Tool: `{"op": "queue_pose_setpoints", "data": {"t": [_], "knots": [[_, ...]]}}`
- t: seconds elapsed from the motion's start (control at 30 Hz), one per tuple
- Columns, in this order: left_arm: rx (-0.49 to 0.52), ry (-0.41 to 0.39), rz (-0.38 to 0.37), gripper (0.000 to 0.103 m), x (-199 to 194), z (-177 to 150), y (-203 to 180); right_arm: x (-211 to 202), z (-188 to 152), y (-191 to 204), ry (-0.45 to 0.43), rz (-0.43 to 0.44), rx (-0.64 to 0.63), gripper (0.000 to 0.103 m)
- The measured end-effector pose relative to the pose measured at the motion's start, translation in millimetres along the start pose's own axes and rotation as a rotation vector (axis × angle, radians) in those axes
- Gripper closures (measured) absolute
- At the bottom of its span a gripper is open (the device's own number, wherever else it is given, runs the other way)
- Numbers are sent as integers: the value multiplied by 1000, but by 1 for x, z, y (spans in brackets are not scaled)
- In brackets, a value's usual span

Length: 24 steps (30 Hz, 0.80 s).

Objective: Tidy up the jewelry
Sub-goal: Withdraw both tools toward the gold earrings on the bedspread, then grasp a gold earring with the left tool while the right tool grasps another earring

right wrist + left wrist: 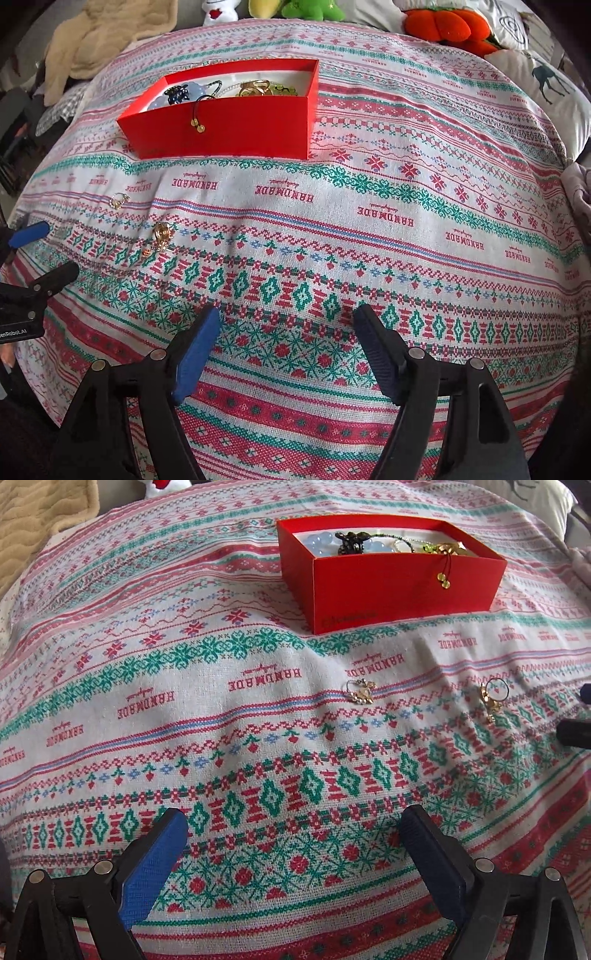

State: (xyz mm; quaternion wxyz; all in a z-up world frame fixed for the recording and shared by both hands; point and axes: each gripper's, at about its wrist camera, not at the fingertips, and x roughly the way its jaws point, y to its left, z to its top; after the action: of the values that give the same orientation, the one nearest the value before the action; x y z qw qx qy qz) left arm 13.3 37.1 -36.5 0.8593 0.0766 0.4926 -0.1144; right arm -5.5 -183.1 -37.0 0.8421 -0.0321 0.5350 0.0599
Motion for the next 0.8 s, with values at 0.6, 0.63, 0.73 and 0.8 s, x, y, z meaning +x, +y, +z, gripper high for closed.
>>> {"op": "queue_pose_setpoints", "data": {"t": [0.6, 0.63, 0.73, 0.8], "knots": [[156, -126, -93, 48, 16, 34, -26, 7, 5, 27, -46, -38, -71, 16], [175, -128, -95, 52, 17, 35, -27, 7, 5, 28, -46, -37, -72, 16], [234, -132, -99, 60, 18, 38, -31, 8, 6, 30, -47, -38, -72, 16], [274, -132, -104, 63, 20, 40, -32, 8, 7, 30, -48, -37, -72, 16]]}}
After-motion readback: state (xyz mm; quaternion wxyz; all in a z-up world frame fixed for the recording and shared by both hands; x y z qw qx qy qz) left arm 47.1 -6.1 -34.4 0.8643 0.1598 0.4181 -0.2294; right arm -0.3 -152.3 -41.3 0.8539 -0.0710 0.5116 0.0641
